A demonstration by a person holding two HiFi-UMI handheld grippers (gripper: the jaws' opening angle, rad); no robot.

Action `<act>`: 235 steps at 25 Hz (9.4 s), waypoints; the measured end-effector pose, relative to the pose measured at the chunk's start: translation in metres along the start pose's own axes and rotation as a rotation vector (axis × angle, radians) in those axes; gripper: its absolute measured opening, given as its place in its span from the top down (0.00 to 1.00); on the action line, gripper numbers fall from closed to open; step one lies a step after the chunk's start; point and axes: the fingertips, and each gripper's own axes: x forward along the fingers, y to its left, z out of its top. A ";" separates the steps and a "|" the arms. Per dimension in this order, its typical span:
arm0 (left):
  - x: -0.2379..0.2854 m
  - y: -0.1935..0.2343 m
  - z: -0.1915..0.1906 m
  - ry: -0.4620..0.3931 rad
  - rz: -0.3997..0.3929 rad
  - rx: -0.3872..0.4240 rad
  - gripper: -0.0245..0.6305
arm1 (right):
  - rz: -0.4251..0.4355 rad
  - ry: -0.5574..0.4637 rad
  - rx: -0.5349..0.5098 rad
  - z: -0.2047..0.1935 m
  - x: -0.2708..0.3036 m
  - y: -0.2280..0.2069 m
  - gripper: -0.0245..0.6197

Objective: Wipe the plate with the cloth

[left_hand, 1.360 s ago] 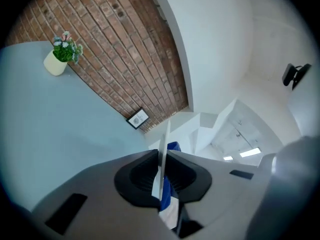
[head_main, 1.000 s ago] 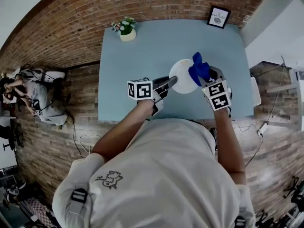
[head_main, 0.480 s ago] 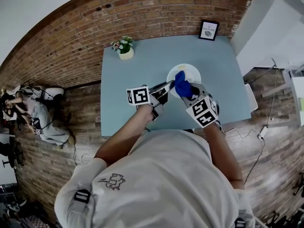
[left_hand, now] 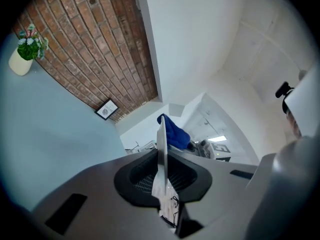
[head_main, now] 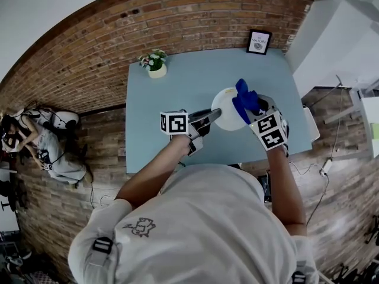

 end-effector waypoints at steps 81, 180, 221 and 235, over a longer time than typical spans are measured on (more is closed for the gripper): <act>-0.035 -0.032 0.078 -0.071 0.081 0.477 0.94 | 0.014 -0.051 -0.025 0.028 -0.039 -0.005 0.77; -0.001 -0.190 0.023 0.018 0.107 2.425 0.93 | 0.526 -0.123 0.016 0.152 -0.075 0.021 0.78; -0.010 -0.155 0.047 0.112 0.219 2.431 0.93 | 0.559 -0.106 0.165 0.115 -0.078 0.009 0.78; 0.006 -0.145 0.039 0.148 0.193 2.405 0.93 | 0.557 -0.099 0.138 0.128 -0.040 0.010 0.78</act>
